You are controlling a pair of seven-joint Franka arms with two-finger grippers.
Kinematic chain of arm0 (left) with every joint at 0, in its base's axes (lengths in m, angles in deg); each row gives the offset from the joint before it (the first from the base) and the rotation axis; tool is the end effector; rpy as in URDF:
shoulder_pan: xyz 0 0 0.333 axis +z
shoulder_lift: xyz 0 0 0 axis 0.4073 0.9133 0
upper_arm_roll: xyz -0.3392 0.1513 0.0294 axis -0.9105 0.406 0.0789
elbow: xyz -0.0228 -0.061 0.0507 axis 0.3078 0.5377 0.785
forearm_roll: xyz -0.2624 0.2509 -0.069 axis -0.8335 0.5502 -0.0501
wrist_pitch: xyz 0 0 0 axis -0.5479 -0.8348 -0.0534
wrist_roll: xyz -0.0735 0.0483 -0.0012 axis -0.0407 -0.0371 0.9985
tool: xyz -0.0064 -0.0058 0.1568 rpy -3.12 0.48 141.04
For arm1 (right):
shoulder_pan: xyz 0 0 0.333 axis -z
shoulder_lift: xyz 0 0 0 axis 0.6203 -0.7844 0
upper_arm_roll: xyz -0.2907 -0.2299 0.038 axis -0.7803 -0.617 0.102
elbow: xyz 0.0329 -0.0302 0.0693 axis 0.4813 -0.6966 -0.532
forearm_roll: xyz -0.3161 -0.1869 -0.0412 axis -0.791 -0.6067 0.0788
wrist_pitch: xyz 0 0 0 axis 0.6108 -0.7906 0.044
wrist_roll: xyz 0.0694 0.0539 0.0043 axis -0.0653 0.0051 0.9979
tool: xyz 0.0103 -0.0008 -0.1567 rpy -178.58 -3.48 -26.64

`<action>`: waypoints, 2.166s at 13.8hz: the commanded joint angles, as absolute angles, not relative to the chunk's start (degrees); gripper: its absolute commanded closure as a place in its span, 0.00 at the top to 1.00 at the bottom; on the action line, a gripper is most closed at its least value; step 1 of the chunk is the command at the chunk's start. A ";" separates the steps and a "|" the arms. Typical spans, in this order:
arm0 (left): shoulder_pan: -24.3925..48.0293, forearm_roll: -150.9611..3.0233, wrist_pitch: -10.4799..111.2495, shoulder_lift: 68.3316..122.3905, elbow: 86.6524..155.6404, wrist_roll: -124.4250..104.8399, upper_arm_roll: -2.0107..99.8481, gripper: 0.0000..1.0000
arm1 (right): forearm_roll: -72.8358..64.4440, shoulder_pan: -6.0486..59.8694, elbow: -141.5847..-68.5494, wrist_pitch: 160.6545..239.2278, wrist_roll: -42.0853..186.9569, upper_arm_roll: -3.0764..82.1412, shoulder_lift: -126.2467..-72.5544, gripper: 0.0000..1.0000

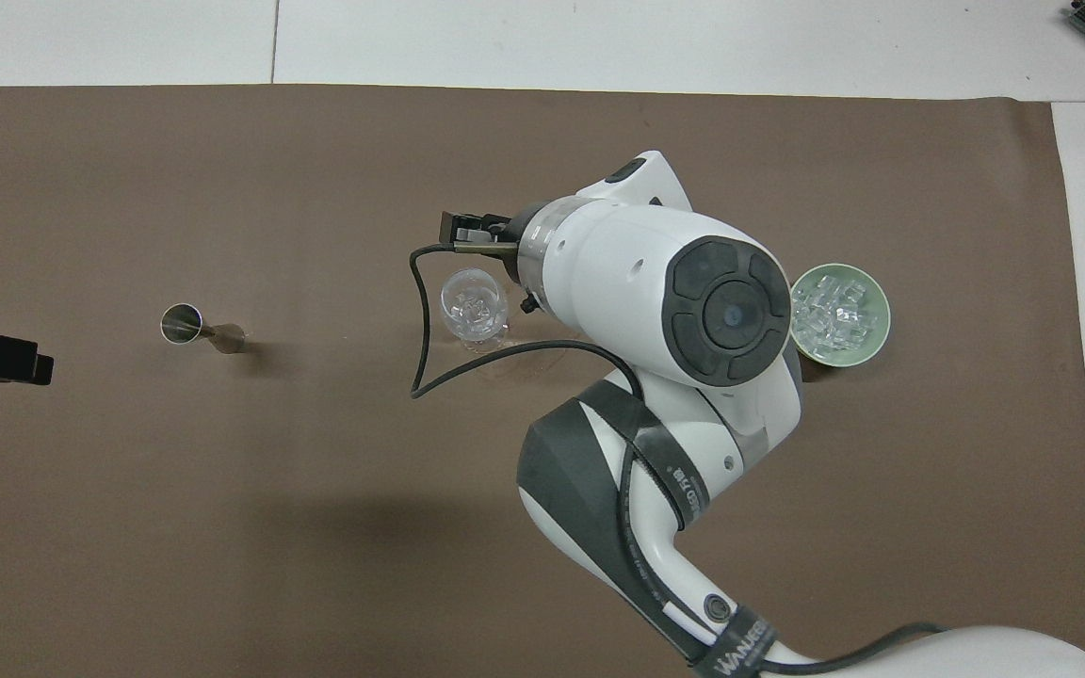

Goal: Pour wine and add ice with both arms

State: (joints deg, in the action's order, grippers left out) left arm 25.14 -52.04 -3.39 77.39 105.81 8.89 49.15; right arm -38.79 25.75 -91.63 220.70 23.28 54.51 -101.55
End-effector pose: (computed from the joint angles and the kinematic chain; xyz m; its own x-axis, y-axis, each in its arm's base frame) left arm 0.4665 -0.0253 0.6635 0.9957 -0.0907 -0.0190 -0.0896 -0.9946 0.0516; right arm 0.6050 0.3716 0.5576 0.9113 -0.1859 0.3673 -0.0348 -0.9239 -0.3811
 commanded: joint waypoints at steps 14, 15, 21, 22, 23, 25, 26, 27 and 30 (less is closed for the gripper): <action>25.35 -52.08 -3.80 77.13 105.20 8.46 48.87 1.00 | -38.92 36.85 -93.34 194.76 33.40 52.56 -84.41 1.00; 25.44 -52.17 -3.97 77.04 105.20 8.46 49.04 1.00 | -38.66 36.67 -92.90 193.54 34.46 51.68 -84.41 1.00; 25.44 -52.17 -4.15 77.04 105.11 8.38 49.05 1.00 | -36.81 33.68 -90.35 186.85 40.44 44.29 -84.06 1.00; 25.44 -52.08 -4.15 76.95 105.11 8.38 49.05 1.00 | -36.81 33.68 -90.35 186.76 40.88 43.15 -84.06 1.00; 25.44 -52.17 -4.15 77.04 105.11 8.38 49.05 1.00 | -36.81 33.68 -90.35 186.67 42.80 42.01 -83.97 1.00; 25.44 -52.17 -4.15 77.04 105.11 8.38 49.05 1.00 | -36.72 33.59 -89.56 185.45 46.14 39.72 -83.53 1.00; 25.44 -52.17 -4.15 77.04 105.11 8.38 49.05 1.00 | -36.72 33.59 -88.16 183.61 47.03 39.28 -83.53 1.00; 25.44 -52.17 -4.15 76.95 105.11 8.38 49.05 1.00 | -36.72 33.59 -86.50 180.55 48.17 38.49 -83.71 1.00; 25.44 -52.17 -4.15 77.04 105.11 8.38 49.05 1.00 | -36.72 33.59 -83.15 175.16 50.37 36.56 -83.71 1.00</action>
